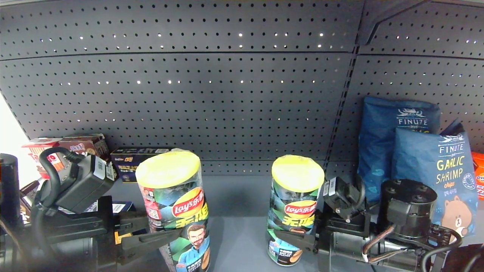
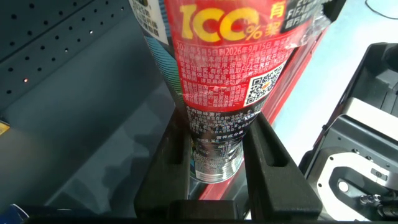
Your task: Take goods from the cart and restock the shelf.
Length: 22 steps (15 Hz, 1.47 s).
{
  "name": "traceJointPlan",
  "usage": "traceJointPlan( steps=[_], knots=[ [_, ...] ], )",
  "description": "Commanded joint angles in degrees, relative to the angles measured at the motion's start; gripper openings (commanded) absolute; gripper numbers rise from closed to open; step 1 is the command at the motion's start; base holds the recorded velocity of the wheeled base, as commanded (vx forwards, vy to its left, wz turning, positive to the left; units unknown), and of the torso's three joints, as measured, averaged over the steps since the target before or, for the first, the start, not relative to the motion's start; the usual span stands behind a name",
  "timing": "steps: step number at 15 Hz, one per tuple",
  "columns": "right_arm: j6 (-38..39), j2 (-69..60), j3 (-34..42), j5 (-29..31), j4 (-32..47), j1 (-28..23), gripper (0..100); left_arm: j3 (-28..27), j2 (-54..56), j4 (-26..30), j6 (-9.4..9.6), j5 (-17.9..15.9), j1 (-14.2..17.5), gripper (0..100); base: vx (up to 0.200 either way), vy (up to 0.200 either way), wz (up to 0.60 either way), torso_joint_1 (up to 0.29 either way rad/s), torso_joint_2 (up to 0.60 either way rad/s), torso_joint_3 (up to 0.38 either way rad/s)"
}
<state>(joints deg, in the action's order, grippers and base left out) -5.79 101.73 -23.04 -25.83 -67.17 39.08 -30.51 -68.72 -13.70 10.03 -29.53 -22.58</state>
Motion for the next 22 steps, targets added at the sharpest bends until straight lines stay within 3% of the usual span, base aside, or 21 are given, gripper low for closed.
traceJointPlan(
  steps=[1, 10, 11, 17, 22],
  knots=[
    [0.0, 0.5, 0.2, 0.0, -0.1, -0.3, 0, 0.0, -0.1, 0.0, -0.01, 0.0, 0.0, 0, 0.0, 0.0, 0.0, 0.0, 0.0, 0.0],
    [0.3, 4.5, -0.3, -0.1, -1.4, 0.1, 0, 0.1, -0.3, 0.0, -0.01, 0.0, 0.0, 0, 0.0, 0.0, 0.0, 0.0, 0.0, 0.0],
    [0.3, 4.5, -0.3, -0.1, -1.4, 0.2, 100, 0.1, -0.3, 0.0, -0.01, 0.0, 0.0, 0, 0.0, 0.0, 0.0, 0.0, 0.0, 0.0],
    [0.3, 1.3, 1.4, 0.1, -2.9, -2.0, 100, 1.5, 0.1, 0.0, -0.01, 0.1, 0.1, 0, 0.0, 0.0, 0.0, 0.0, 0.0, 0.0],
    [0.1, -14.2, 12.5, -0.3, -2.9, -4.2, 100, 1.2, 0.0, 0.0, -0.01, 0.1, 0.2, 0, 0.0, 0.0, 0.0, 0.0, 0.0, 0.0]
  ],
)
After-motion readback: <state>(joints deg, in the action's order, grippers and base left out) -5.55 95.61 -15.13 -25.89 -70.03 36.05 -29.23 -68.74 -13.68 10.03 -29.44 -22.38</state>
